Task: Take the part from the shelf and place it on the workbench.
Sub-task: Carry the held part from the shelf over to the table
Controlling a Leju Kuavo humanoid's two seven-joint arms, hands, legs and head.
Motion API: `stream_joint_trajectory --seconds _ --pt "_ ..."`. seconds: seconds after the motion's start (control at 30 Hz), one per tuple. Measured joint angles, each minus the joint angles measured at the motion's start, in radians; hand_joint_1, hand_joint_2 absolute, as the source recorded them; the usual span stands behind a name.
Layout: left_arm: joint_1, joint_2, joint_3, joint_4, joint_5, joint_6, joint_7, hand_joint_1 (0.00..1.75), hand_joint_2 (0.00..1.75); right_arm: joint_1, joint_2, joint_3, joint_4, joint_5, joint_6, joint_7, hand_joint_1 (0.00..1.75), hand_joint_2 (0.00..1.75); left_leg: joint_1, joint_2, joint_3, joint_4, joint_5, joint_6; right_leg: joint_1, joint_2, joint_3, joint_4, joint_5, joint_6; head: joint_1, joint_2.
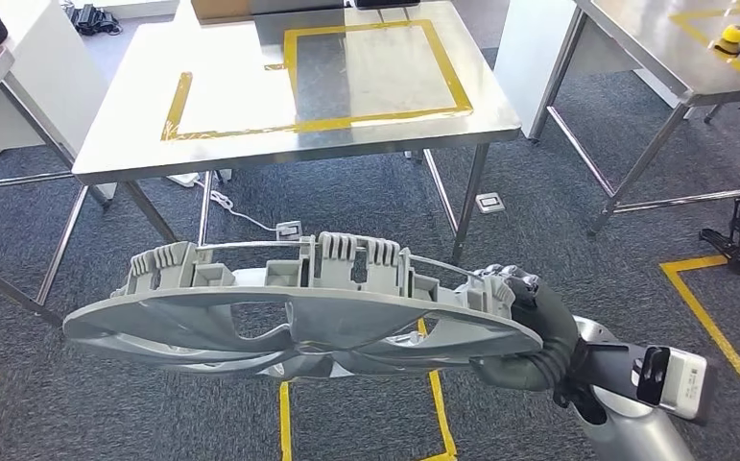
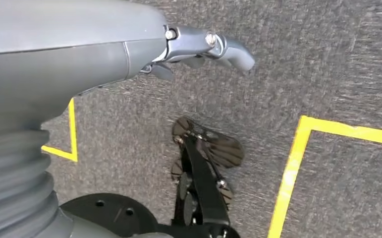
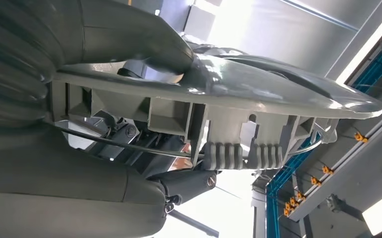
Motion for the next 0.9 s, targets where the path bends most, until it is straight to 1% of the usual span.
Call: stream_joint_trajectory --seconds 0.03,0.07,0.1,0.13,0.17,0.2,0.23,0.27,0.3,0.33,0.37,0.4,0.43,0.47,0.5,0.53,0.57,0.6,0.63,0.67,0.7,0.77,0.8,0.83,0.87,0.9 --pt "0.001 0.000 0.000 0.000 0.000 0.000 0.000 0.00 1.75 0.000 0.000 0.000 0.000 0.000 0.000 0.000 1.75 1.75 0.000 0.000 0.008 -0.051 0.041 0.004 0.001 0.001 0.013 0.000 -0.010 0.001 -0.001 0.000" --pt "0.002 0.001 0.000 0.000 0.000 0.000 0.000 0.00 1.75 0.000 0.000 0.000 0.000 0.000 0.000 0.000 1.75 1.75 -0.001 0.000 0.024 -0.120 0.096 0.008 0.001 0.001 0.024 0.000 -0.020 0.003 -0.001 0.000" --pt "0.003 0.001 0.000 0.000 0.000 0.000 0.000 0.00 1.75 0.000 0.000 0.000 0.001 -0.001 0.000 0.000 1.75 1.75 -0.004 0.000 0.038 -0.180 0.135 0.013 0.003 0.001 0.034 0.001 -0.029 0.006 -0.002 0.000" --pt "0.004 0.002 0.000 0.000 0.000 0.000 0.000 0.00 1.75 0.000 0.000 0.001 0.001 -0.001 0.000 0.000 1.75 1.75 -0.007 0.000 0.048 -0.220 0.162 0.019 0.004 0.001 0.040 0.001 -0.038 0.011 -0.002 0.000" --pt "0.005 0.002 0.000 0.000 0.000 0.000 0.000 0.00 1.75 0.000 0.000 0.001 0.002 -0.001 0.000 0.000 1.75 1.75 -0.009 0.000 0.052 -0.241 0.175 0.025 0.005 0.002 0.043 0.003 -0.044 0.017 -0.002 0.000" --pt "0.005 0.002 0.000 0.000 0.000 0.000 0.000 0.00 1.75 0.000 0.001 0.001 0.002 -0.001 0.000 0.000 1.75 1.75 -0.011 0.000 0.053 -0.243 0.171 0.031 0.006 0.002 0.046 0.006 -0.046 0.023 -0.003 0.000" --pt "0.006 0.002 0.000 0.000 0.000 0.000 0.000 0.00 1.75 0.000 0.000 0.001 0.002 -0.001 0.000 0.000 1.75 1.75 -0.009 -0.001 0.058 -0.245 0.174 0.037 0.006 0.002 0.045 0.011 -0.046 0.028 -0.003 0.000" --pt "0.006 0.001 0.000 0.000 0.000 0.000 0.000 0.00 1.75 0.000 0.000 0.000 0.002 -0.001 0.000 0.000 1.75 1.75 -0.007 -0.002 0.064 -0.248 0.173 0.043 0.006 0.002 0.040 0.027 -0.044 0.032 -0.002 0.000" --pt "0.006 0.001 0.000 0.000 0.000 0.000 0.000 0.00 1.75 -0.001 0.000 0.000 0.002 -0.001 0.000 0.000 1.75 1.75 -0.005 -0.003 0.073 -0.251 0.170 0.049 0.006 0.001 0.024 0.059 -0.046 0.037 0.000 0.000" --pt "0.005 0.001 0.000 -0.001 0.001 0.000 0.000 0.00 1.75 -0.001 0.000 -0.001 0.002 -0.002 0.000 -0.001 1.75 1.75 -0.002 -0.003 0.081 -0.254 0.166 0.054 0.004 0.000 -0.006 0.108 -0.055 0.043 0.002 0.000" --pt "0.004 0.001 0.000 -0.001 0.001 0.000 0.000 0.00 1.75 -0.002 0.000 -0.001 0.002 -0.002 0.000 -0.002 1.75 1.75 -0.002 -0.003 0.087 -0.255 0.160 0.057 0.001 0.000 -0.045 0.169 -0.075 0.049 0.005 0.000" --pt "0.004 0.001 0.000 -0.001 0.001 0.000 0.000 0.00 1.75 -0.002 0.000 -0.002 0.002 -0.003 0.000 -0.003 1.75 1.75 -0.001 -0.003 0.091 -0.255 0.154 0.059 -0.003 0.000 -0.089 0.230 -0.101 0.055 0.007 0.000" --pt "0.004 0.001 0.000 -0.001 0.001 0.000 0.000 0.00 1.75 -0.002 0.000 -0.002 0.003 -0.003 0.001 -0.003 1.75 1.75 -0.001 -0.003 0.097 -0.255 0.148 0.059 -0.006 0.000 -0.128 0.277 -0.122 0.060 0.008 0.000" --pt "0.004 0.001 0.000 -0.001 0.001 0.000 0.000 0.00 1.75 -0.001 0.000 -0.002 0.003 -0.002 0.001 -0.003 1.75 1.75 -0.001 -0.003 0.103 -0.255 0.141 0.058 -0.008 -0.001 -0.155 0.296 -0.127 0.063 0.009 0.000" --pt "0.005 0.001 0.000 -0.001 0.001 0.000 0.000 0.00 1.75 -0.001 0.000 -0.002 0.003 -0.002 0.001 -0.003 1.75 1.75 -0.001 -0.004 0.112 -0.254 0.134 0.056 -0.010 -0.001 -0.163 0.282 -0.106 0.064 0.010 0.000" --pt "0.005 0.000 0.000 -0.001 0.001 0.000 0.000 0.00 1.75 -0.001 0.000 -0.003 0.003 -0.002 0.001 -0.003 1.75 1.75 0.000 -0.004 0.123 -0.254 0.126 0.054 -0.011 -0.001 -0.154 0.233 -0.063 0.064 0.011 0.000" --pt "0.005 -0.001 0.000 -0.001 0.001 0.000 0.000 0.00 1.75 -0.001 0.000 -0.003 0.003 -0.002 0.001 -0.003 1.75 1.75 0.000 -0.004 0.134 -0.254 0.117 0.050 -0.011 -0.002 -0.132 0.161 -0.008 0.062 0.012 0.000" --pt "0.005 -0.001 0.000 -0.001 0.001 0.000 0.000 0.00 1.75 -0.001 0.000 -0.004 0.003 -0.002 0.001 -0.003 1.75 1.75 0.000 -0.004 0.144 -0.253 0.109 0.045 -0.010 -0.003 -0.109 0.094 0.027 0.060 0.014 0.000" --pt "0.004 -0.001 0.000 -0.001 0.001 0.000 0.000 0.00 1.75 -0.002 0.000 -0.005 0.003 -0.003 0.001 -0.004 1.75 1.75 -0.001 -0.004 0.150 -0.254 0.102 0.039 -0.007 -0.004 -0.092 0.047 0.042 0.055 0.015 0.000" --pt "0.003 -0.001 0.000 -0.001 0.002 0.000 0.000 0.00 1.75 -0.002 0.000 -0.006 0.004 -0.004 0.002 -0.005 1.75 1.75 -0.002 -0.003 0.152 -0.255 0.096 0.033 -0.005 -0.004 -0.083 0.021 0.047 0.048 0.016 0.000" --pt "0.003 -0.001 0.000 -0.001 0.003 0.000 0.000 0.00 1.75 -0.002 0.000 -0.006 0.004 -0.005 0.003 -0.006 1.75 1.75 -0.003 -0.003 0.155 -0.253 0.095 0.026 -0.003 -0.004 -0.082 0.016 0.038 0.041 0.017 0.000" --pt "0.002 -0.001 0.000 -0.002 0.005 0.000 0.000 0.00 1.75 -0.002 -0.001 -0.006 0.004 -0.006 0.005 -0.006 1.75 1.75 -0.003 -0.002 0.159 -0.244 0.091 0.013 -0.005 -0.003 -0.072 0.011 0.045 0.025 0.016 0.000" --pt "0.002 -0.001 0.000 -0.002 0.006 0.000 0.000 0.00 1.75 -0.003 -0.002 -0.007 0.004 -0.007 0.006 -0.007 1.75 1.75 -0.002 -0.002 0.154 -0.223 0.088 0.008 -0.007 -0.003 -0.064 0.009 0.044 0.019 0.014 0.000" --pt "0.000 -0.001 0.000 -0.002 0.008 0.000 -0.001 0.00 1.75 -0.004 -0.002 -0.007 0.005 -0.009 0.008 -0.007 1.75 1.75 -0.001 -0.001 0.136 -0.188 0.077 0.005 -0.008 -0.003 -0.056 0.008 0.041 0.013 0.012 0.000" --pt "0.000 -0.002 0.000 -0.002 0.009 0.000 -0.002 0.00 1.75 -0.005 -0.002 -0.007 0.005 -0.010 0.009 -0.008 1.75 1.75 0.000 -0.001 0.103 -0.134 0.060 0.002 -0.008 -0.004 -0.050 0.006 0.037 0.009 0.009 0.000" --pt "-0.001 -0.002 0.000 -0.001 0.010 0.000 -0.003 0.00 1.75 -0.006 -0.002 -0.007 0.005 -0.011 0.011 -0.009 1.75 1.75 0.000 -0.001 0.063 -0.072 0.036 -0.001 -0.007 -0.004 -0.045 0.006 0.032 0.006 0.007 0.000"
